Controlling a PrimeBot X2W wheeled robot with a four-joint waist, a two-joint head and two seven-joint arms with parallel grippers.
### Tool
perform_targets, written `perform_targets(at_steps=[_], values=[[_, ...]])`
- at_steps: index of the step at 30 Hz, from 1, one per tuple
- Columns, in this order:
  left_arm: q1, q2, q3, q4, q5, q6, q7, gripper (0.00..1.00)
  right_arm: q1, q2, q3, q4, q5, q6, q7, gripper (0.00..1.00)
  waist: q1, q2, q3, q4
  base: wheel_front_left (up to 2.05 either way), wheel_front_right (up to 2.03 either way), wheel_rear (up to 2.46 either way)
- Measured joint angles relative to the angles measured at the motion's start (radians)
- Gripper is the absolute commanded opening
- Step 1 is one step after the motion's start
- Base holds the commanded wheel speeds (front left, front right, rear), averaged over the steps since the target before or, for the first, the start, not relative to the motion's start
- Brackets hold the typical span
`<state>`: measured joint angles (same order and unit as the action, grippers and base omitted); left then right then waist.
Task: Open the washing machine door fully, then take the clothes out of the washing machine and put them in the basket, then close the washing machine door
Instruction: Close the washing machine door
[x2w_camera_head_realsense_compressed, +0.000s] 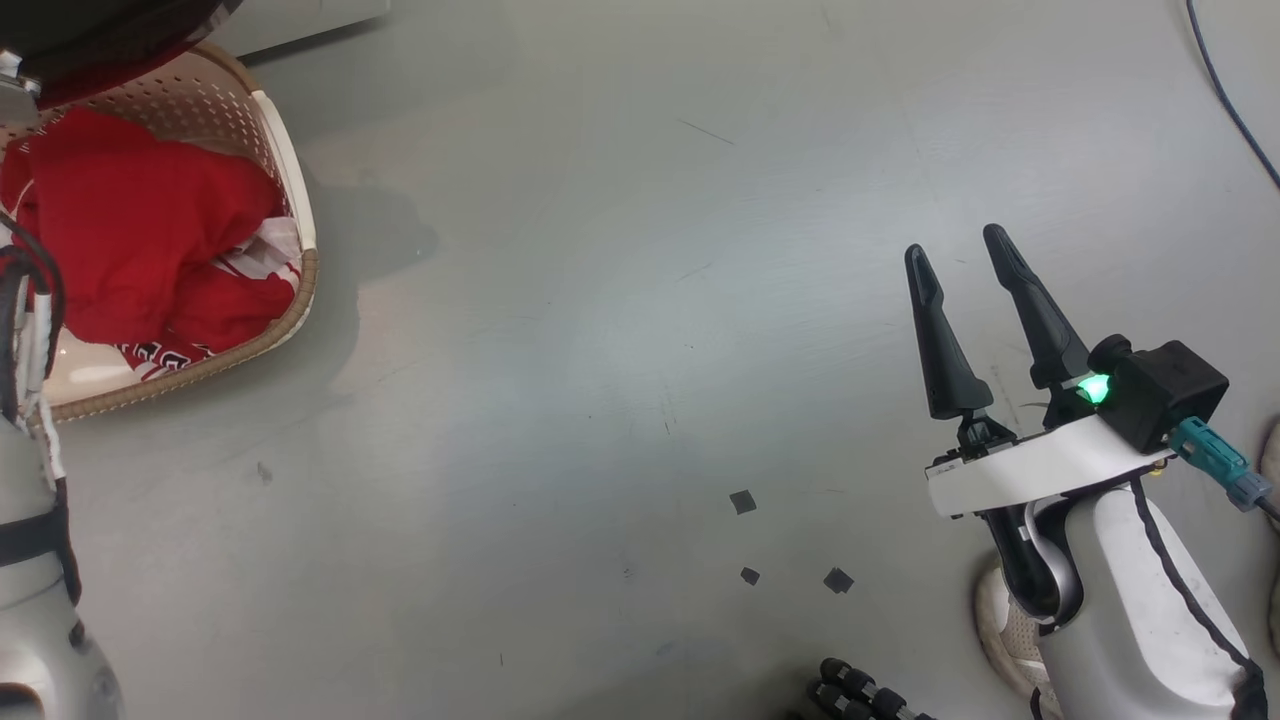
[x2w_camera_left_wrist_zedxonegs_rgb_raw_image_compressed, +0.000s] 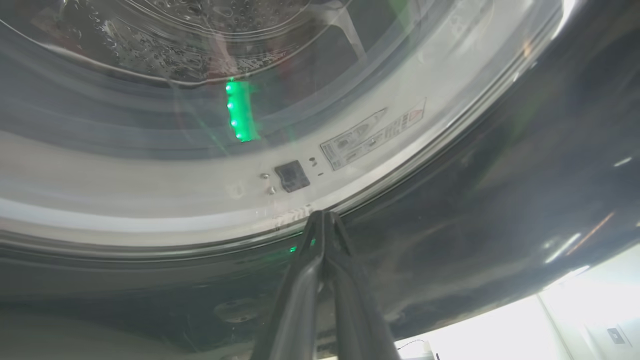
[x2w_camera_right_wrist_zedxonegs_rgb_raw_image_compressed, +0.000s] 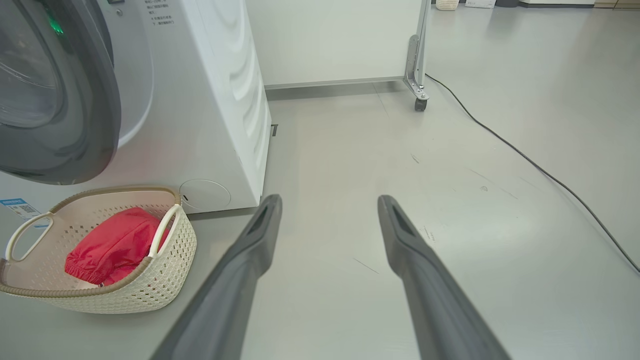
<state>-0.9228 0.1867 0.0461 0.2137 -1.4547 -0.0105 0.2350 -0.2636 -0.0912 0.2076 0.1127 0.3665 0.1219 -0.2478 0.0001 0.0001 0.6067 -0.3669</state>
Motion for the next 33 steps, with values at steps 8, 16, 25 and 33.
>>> perform_targets(at_steps=[8, 16, 25, 33], values=[[-0.002, -0.021, -0.012, 0.05, -0.007, -0.039, -0.003, 0.0, 0.0, -0.002, -0.037, 0.006, 0.0, 0.0, 0.0, 1.0, 0.0, 0.0, -0.01, 0.016, 0.0, 0.0, 0.0], [0.035, -0.071, 0.0, 0.076, -0.062, -0.082, -0.003, 0.0, 0.001, -0.009, -0.048, 0.007, -0.008, 0.0, 0.0, 1.0, 0.0, 0.0, -0.026, 0.063, 0.0, 0.0, 0.0], [0.203, -0.116, 0.049, 0.086, -0.131, -0.11, -0.033, 0.0, 0.007, -0.034, -0.071, 0.008, -0.035, 0.0, 0.0, 1.0, 0.0, 0.0, -0.07, 0.126, 0.0, 0.0, 0.0], [0.368, -0.138, 0.07, 0.012, -0.142, -0.11, -0.065, 0.0, 0.044, -0.059, -0.078, 0.02, -0.063, 0.0, 0.0, 1.0, 0.0, 0.0, -0.137, 0.179, 0.0, 0.0, 0.0]])
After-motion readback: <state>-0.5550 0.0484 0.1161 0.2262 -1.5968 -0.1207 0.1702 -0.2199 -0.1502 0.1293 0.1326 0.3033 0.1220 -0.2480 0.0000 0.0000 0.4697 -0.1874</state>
